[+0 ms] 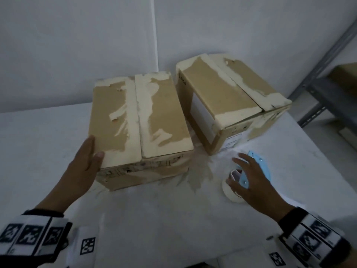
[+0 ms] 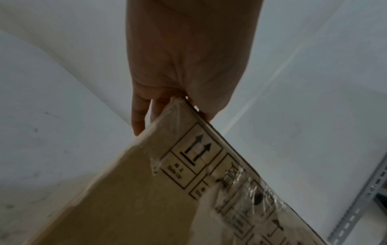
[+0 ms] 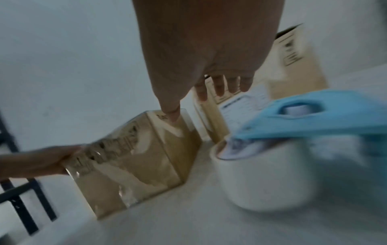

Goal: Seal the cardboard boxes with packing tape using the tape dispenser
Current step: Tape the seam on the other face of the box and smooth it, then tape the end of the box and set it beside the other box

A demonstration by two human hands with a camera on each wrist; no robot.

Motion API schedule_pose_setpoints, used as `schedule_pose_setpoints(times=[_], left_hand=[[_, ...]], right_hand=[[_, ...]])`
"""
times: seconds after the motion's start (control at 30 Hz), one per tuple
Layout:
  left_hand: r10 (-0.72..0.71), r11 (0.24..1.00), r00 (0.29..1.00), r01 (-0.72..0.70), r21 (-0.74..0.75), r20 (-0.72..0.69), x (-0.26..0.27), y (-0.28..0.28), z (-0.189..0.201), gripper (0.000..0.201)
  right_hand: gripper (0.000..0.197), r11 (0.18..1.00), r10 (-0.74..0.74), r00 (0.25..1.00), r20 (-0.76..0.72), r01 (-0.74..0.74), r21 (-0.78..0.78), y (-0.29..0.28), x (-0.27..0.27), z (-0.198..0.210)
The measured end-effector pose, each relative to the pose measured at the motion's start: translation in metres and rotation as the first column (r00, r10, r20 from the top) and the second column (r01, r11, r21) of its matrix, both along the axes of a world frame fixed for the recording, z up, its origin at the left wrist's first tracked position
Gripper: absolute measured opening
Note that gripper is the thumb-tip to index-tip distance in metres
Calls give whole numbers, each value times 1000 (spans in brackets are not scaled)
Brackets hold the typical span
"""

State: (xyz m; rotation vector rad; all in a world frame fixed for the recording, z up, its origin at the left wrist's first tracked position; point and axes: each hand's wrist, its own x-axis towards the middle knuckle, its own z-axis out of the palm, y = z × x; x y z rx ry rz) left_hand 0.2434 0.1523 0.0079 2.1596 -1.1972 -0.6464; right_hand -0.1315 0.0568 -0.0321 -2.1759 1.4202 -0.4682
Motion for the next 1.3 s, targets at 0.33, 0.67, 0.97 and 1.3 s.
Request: schedule_pose_setpoints(times=[0.33,0.67,0.97,1.3], left_hand=[[-52,999,905,49,18,421,-10,0,-12,52],[18,1000,881,-4,-30,472,-67,4,-7,44],[-52,997,850,74,-21,524,-82,13,-4,54],[-79,941,996,91,-325,49,-91,9,30,15]], right_hand=[[111,969,-41,958,-285,108,222,10,-106,-52],[76,988,-148,941,-305,152,-11,0,-86,-61],[72,996,-91,994,-67,92,13,11,-69,-15],[35,929,168,875,454,-295,226,1,-13,93]])
